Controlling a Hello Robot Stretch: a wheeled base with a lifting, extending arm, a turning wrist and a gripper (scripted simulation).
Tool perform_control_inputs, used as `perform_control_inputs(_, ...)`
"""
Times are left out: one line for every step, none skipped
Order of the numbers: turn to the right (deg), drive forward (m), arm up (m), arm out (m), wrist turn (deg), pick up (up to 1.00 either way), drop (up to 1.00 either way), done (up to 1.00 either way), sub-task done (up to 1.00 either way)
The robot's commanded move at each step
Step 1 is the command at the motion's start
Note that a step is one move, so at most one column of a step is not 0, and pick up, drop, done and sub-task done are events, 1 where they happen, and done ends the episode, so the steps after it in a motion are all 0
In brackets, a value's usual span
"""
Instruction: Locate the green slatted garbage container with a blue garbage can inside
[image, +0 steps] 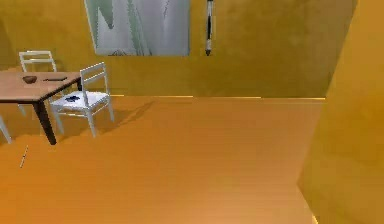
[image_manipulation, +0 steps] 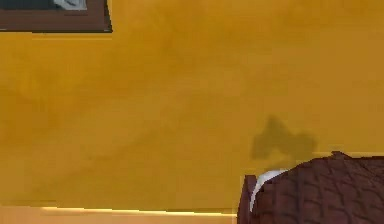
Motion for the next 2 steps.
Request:
perform_control_inputs(0.0, 0.45, 0.00, 0.00, 0.0, 0.00, 0.00, 0.00, 0.00)
perform_control_inputs(-45.0, 0.00, 0.00, 0.00, 0.0, 0.00, 0.00, 0.00, 0.00)
